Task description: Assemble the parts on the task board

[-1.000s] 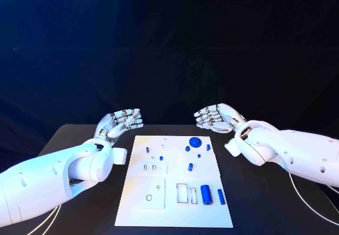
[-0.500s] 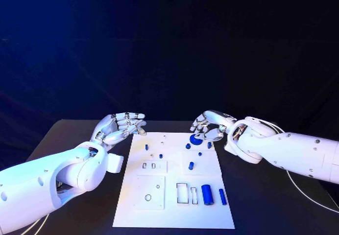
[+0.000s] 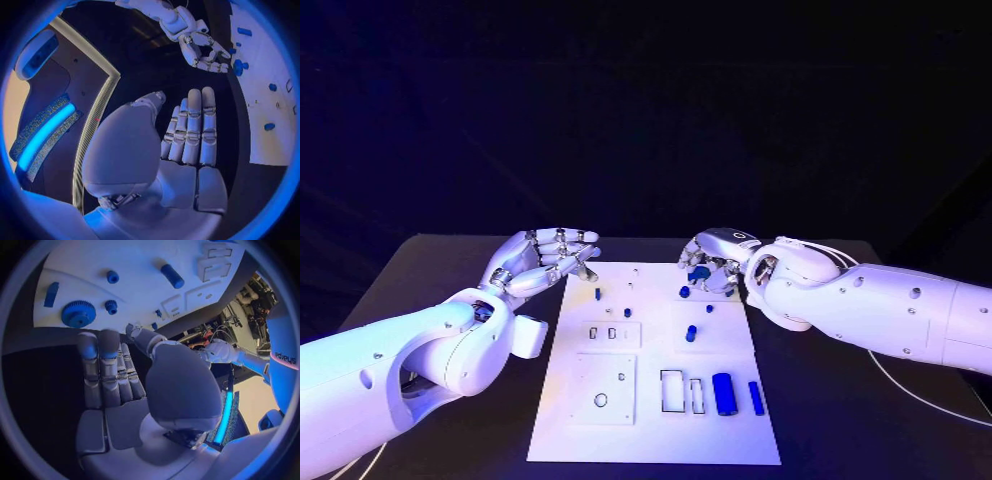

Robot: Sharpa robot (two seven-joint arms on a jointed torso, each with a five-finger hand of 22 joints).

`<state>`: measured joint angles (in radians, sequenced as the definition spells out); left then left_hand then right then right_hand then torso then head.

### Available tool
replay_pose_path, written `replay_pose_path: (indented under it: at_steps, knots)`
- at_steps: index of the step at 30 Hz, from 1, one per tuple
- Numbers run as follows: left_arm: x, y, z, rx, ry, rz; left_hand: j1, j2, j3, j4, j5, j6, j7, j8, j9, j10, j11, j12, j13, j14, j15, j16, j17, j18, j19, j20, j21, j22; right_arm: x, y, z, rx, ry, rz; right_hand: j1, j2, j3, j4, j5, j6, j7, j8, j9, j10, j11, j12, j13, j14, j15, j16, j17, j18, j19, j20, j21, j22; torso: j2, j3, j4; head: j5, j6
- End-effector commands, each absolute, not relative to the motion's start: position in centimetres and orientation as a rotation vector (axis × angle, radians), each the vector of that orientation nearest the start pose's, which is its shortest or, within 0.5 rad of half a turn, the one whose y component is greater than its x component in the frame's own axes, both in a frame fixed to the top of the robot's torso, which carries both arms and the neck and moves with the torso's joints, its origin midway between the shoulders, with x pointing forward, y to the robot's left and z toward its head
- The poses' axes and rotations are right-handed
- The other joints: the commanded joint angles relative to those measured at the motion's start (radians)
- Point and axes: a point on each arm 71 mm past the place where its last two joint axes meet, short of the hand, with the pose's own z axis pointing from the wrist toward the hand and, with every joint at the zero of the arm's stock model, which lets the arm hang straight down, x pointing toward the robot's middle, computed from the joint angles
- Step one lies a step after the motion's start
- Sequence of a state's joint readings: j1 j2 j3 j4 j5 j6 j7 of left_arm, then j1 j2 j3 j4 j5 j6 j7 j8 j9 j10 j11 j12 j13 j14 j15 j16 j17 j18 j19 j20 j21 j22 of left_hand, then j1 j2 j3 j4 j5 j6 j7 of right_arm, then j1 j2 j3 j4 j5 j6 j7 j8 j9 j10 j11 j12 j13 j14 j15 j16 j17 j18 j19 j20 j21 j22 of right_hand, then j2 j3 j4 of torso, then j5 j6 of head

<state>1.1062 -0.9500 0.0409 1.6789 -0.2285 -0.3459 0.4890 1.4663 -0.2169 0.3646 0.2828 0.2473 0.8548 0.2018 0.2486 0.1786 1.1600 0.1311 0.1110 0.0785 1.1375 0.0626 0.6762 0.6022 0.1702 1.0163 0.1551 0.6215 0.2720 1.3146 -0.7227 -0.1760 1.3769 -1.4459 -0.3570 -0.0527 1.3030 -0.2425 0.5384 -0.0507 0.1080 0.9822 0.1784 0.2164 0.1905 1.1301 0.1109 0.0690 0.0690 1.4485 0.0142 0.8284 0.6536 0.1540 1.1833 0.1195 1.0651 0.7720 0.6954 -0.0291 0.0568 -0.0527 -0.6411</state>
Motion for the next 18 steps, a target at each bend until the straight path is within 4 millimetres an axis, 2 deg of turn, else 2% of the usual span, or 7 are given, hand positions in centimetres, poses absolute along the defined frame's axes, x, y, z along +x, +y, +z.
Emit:
replay_pose_path:
  at_steps: [1, 4, 8, 12, 18]
  knots:
    - [45.0, 21.1, -16.2, -0.808, 1.361, -1.634, -0.01, -0.001, 0.006, 0.001, 0.001, 0.003, 0.003, -0.003, 0.002, 0.002, 0.0, -0.005, 0.001, -0.009, -0.004, 0.008, 0.006, 0.01, -0.008, -0.001, 0.007, 0.003, 51.7, -18.0, -18.4, -0.297, 1.632, 0.558, 0.001, -0.009, -0.043, 0.016, 0.008, -0.015, 0.001, -0.003, 0.005, -0.029, 0.001, 0.014, 0.003, 0.005, 0.005, 0.099, 0.091, -0.023, 0.032, 0.002, 0.05, 0.073, 0.011, -0.0012, 0.0023, -0.001, -0.001]
    - [44.9, 21.1, -16.1, -0.81, 1.361, -1.641, -0.01, -0.001, 0.007, 0.001, 0.001, 0.003, 0.002, -0.003, 0.002, 0.002, 0.0, -0.006, 0.001, -0.009, -0.004, 0.011, 0.009, 0.01, -0.009, -0.001, 0.01, 0.005, 51.9, -18.0, -18.5, -0.296, 1.63, 0.552, 0.02, 0.002, -0.079, 0.028, 0.012, -0.023, 0.004, 0.0, 0.01, -0.063, 0.005, 0.027, 0.003, 0.004, 0.009, 0.169, 0.153, -0.031, 0.055, 0.005, 0.089, 0.13, 0.013, -0.0013, 0.0051, -0.003, -0.004]
    - [44.8, 21.3, -16.1, -0.817, 1.363, -1.648, -0.011, 0.0, 0.009, 0.001, 0.001, 0.005, 0.001, -0.002, 0.003, 0.003, -0.001, -0.007, 0.002, -0.01, -0.005, 0.019, 0.015, 0.011, -0.01, -0.002, 0.017, 0.009, 52.1, -18.0, -18.7, -0.298, 1.638, 0.542, 0.04, 0.011, -0.125, 0.045, 0.034, -0.036, 0.004, 0.002, 0.015, -0.09, 0.006, 0.054, 0.006, 0.003, 0.012, 0.233, 0.206, -0.04, 0.078, 0.009, 0.129, 0.191, 0.017, -0.004, 0.0089, -0.004, -0.005]
    - [44.8, 21.5, -16.0, -0.822, 1.364, -1.649, -0.011, 0.0, 0.009, 0.001, 0.001, 0.005, 0.001, -0.002, 0.003, 0.003, -0.001, -0.007, 0.002, -0.01, -0.005, 0.02, 0.016, 0.011, -0.01, -0.002, 0.017, 0.009, 52.2, -17.8, -18.9, -0.306, 1.657, 0.533, 0.048, 0.016, -0.14, 0.053, 0.035, -0.038, 0.004, 0.003, 0.017, -0.097, 0.006, 0.068, 0.007, 0.008, 0.012, 0.269, 0.239, -0.045, 0.095, 0.01, 0.154, 0.229, 0.02, -0.0057, 0.0108, -0.006, -0.008]
    - [44.9, 21.7, -15.9, -0.829, 1.366, -1.647, -0.012, 0.002, 0.012, 0.002, 0.001, 0.005, 0.003, -0.003, 0.004, 0.001, 0.0, -0.009, 0.001, -0.012, -0.005, 0.026, 0.021, 0.01, -0.011, -0.002, 0.024, 0.013, 52.1, -17.7, -19.5, -0.315, 1.702, 0.519, 0.058, 0.022, -0.148, 0.066, 0.049, -0.037, 0.003, 0.008, 0.021, -0.102, 0.006, 0.09, 0.009, 0.021, 0.013, 0.335, 0.305, -0.057, 0.127, 0.01, 0.2, 0.298, 0.024, -0.0049, 0.0108, -0.007, -0.011]
